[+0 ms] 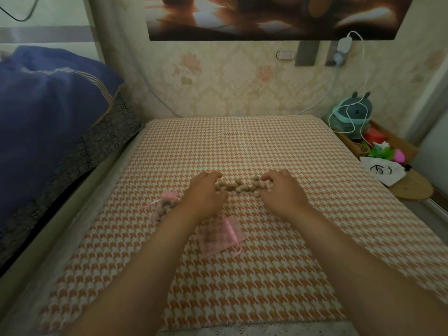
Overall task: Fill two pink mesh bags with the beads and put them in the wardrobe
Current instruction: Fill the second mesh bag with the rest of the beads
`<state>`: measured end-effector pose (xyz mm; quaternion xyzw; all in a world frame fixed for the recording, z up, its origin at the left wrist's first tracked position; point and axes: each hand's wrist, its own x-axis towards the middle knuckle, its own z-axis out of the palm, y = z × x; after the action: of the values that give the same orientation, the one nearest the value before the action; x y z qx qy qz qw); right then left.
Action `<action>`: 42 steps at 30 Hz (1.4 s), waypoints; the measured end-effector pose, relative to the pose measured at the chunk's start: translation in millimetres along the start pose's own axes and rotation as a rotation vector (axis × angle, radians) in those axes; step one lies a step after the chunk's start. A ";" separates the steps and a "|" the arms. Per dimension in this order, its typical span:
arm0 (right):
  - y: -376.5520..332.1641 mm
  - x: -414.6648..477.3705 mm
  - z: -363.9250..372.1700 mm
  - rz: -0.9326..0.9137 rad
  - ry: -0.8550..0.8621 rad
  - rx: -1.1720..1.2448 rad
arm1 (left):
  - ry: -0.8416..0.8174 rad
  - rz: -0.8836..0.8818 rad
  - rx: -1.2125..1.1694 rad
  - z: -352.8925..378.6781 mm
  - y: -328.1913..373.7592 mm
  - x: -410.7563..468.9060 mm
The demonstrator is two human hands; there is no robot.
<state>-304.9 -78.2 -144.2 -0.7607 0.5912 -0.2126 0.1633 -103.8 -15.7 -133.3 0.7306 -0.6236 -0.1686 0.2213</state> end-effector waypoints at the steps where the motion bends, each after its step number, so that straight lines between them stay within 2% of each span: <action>1: 3.1 5.3 1.8 0.011 -0.001 -0.033 | -0.023 -0.016 0.034 3.8 0.3 6.2; 4: 10.7 19.0 7.9 0.011 -0.052 -0.066 | -0.085 -0.048 0.072 15.5 3.0 22.9; 7: 15.5 28.9 15.6 0.007 -0.213 0.029 | -0.147 -0.024 0.092 27.8 3.9 38.8; 10: 16.9 39.6 26.6 -0.059 -0.281 0.051 | -0.196 0.015 0.004 39.5 2.8 50.6; 16: 6.5 42.6 44.9 -0.243 -0.259 0.129 | -0.139 0.197 -0.109 48.6 6.6 54.4; 18: 5.2 38.9 45.2 -0.270 -0.246 0.142 | -0.168 0.227 -0.146 47.8 10.2 49.7; 27: 23.3 -12.0 23.4 -0.276 -0.231 0.198 | -0.335 0.209 -0.114 46.3 43.6 8.5; 33: 27.8 -37.2 12.1 -0.207 -0.257 0.200 | -0.264 0.236 -0.071 44.7 51.2 -13.4; 36: 25.8 -40.1 14.9 -0.211 -0.272 0.163 | -0.227 0.222 0.011 36.1 41.2 -12.5; 39: 21.3 -38.4 17.1 -0.269 -0.278 0.043 | -0.258 0.157 0.077 27.9 32.0 -9.8; 42: 14.6 -30.4 21.7 -0.313 -0.255 -0.079 | -0.265 0.135 0.058 24.3 27.9 -6.7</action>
<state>-312.2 -52.4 -174.0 -0.8697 0.4484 -0.1143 0.1719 -141.0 -15.3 -139.1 0.6644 -0.6996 -0.2302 0.1269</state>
